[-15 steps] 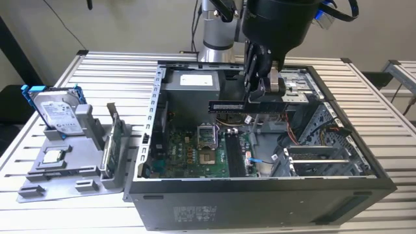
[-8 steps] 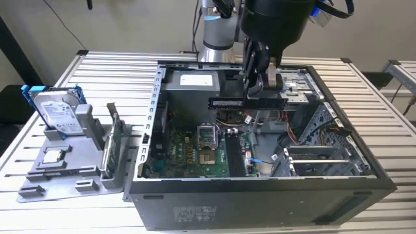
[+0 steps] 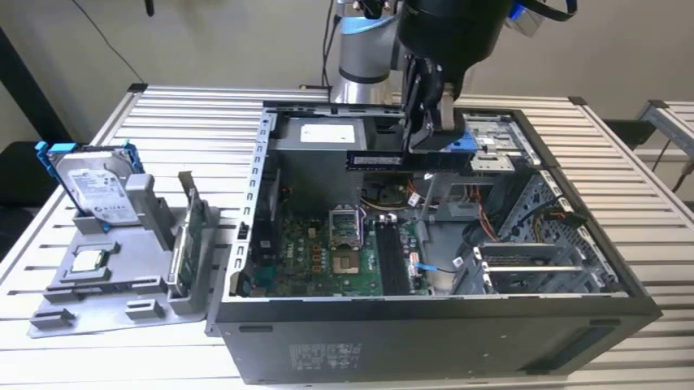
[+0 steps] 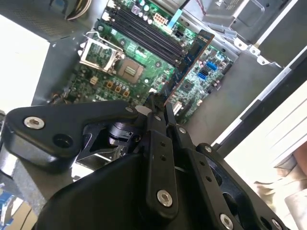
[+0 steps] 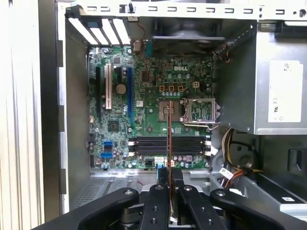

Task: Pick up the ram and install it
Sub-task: 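Pick up the ram and move it above insertion slot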

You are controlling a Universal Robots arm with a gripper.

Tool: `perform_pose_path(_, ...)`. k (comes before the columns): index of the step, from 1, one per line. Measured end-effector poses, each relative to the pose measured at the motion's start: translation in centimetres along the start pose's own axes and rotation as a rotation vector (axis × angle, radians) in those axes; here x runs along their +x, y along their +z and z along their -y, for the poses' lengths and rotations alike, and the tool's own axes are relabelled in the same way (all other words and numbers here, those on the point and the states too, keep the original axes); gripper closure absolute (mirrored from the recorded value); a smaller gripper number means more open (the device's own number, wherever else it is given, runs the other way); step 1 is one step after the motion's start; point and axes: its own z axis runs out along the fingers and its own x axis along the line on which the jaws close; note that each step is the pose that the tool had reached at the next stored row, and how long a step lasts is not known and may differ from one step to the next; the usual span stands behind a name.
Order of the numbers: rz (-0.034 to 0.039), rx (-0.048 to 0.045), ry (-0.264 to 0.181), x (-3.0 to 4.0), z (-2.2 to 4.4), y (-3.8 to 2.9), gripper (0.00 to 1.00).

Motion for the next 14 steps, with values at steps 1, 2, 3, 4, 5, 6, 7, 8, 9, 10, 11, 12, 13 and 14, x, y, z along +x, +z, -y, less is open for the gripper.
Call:
perform_pose_path(1, -0.0001, -0.0001, 0.0, -0.24, 0.0, 0.01, 0.85)
perform_pose_path(2, 0.0002, -0.0001, 0.0, -0.41, 0.0, 0.02, 0.85)
perform_pose_path(3, 0.0012, 0.0, 0.0, -0.56, 0.03, 0.05, 0.85)
perform_pose_path(4, 0.0023, -0.0001, 0.0, -0.69, 0.05, 0.07, 0.85)
perform_pose_path(5, 0.0036, 0.0, 0.0, -0.8, 0.07, 0.09, 0.85)
perform_pose_path(6, 0.0051, -0.0001, 0.001, -0.91, 0.1, 0.11, 0.85)
perform_pose_path(7, 0.0067, -0.0001, 0.001, -1.01, 0.12, 0.12, 0.85)
perform_pose_path(8, 0.0084, -0.0001, 0.001, -1.11, 0.15, 0.14, 0.85)
perform_pose_path(9, 0.01, -0.0001, 0.002, -1.24, 0.16, 0.16, 0.85)
perform_pose_path(10, 0.0111, -0.0001, 0.002, -1.39, 0.16, 0.18, 0.85)
perform_pose_path(11, 0.012, -0.0002, 0.002, -1.56, 0.16, 0.19, 0.85)
perform_pose_path(12, 0.0127, -0.0002, 0.002, -1.76, 0.17, 0.21, 0.85)
perform_pose_path(13, 0.0134, -0.0002, 0.002, -1.96, 0.16, 0.23, 0.85)
perform_pose_path(14, 0.0139, -0.0002, 0.002, -2.18, 0.16, 0.26, 0.85)
